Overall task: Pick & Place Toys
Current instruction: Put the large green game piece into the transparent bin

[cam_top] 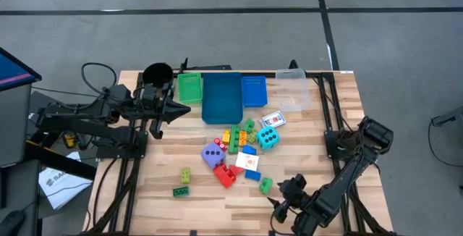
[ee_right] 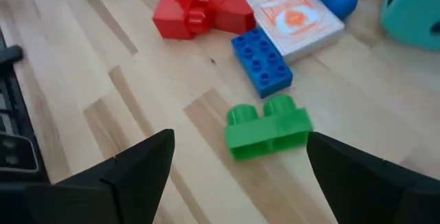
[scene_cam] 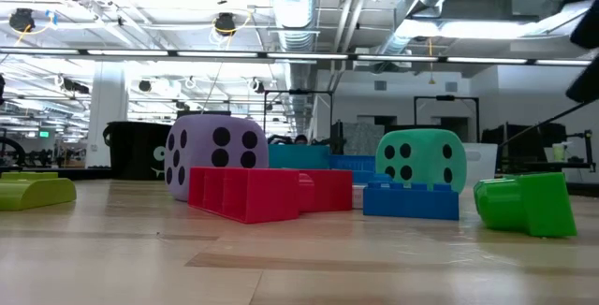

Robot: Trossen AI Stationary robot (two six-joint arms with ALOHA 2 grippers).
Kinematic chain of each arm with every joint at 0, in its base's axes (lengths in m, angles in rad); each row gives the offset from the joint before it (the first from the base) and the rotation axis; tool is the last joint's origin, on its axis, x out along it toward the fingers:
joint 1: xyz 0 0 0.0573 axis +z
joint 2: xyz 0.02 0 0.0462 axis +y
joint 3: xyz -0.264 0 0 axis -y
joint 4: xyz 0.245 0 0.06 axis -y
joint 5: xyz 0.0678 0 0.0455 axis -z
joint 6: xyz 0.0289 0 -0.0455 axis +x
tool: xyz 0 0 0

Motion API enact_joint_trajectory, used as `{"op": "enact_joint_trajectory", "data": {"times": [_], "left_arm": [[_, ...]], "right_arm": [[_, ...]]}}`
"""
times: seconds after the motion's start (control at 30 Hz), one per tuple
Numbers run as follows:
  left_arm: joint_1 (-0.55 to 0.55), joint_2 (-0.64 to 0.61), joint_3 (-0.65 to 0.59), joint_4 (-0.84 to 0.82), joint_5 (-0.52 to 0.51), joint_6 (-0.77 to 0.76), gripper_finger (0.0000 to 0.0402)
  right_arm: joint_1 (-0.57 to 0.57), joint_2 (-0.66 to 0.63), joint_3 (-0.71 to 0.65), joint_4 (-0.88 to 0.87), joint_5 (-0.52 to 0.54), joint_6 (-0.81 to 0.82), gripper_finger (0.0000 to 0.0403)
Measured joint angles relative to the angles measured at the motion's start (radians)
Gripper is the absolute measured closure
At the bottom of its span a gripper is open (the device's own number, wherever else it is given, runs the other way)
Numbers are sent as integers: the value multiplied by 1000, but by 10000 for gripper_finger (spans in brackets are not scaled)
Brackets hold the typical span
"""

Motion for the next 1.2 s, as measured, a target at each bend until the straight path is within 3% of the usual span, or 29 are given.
{"op": "enact_joint_trajectory", "data": {"times": [0.33,0.53,0.77,0.9,1.2], "left_arm": [[0,0,0,0,0,-78,400],[0,0,0,0,1,-102,400],[0,0,0,-1,32,-104,400],[0,0,0,-1,56,-104,400],[0,0,0,-1,58,-104,400]], "right_arm": [[-29,6,-1,31,-4,404,74],[-73,5,-1,99,-8,389,74],[-143,5,-1,108,-131,304,74],[-159,5,-1,99,-140,265,74],[-121,5,-1,7,-214,379,74]]}}
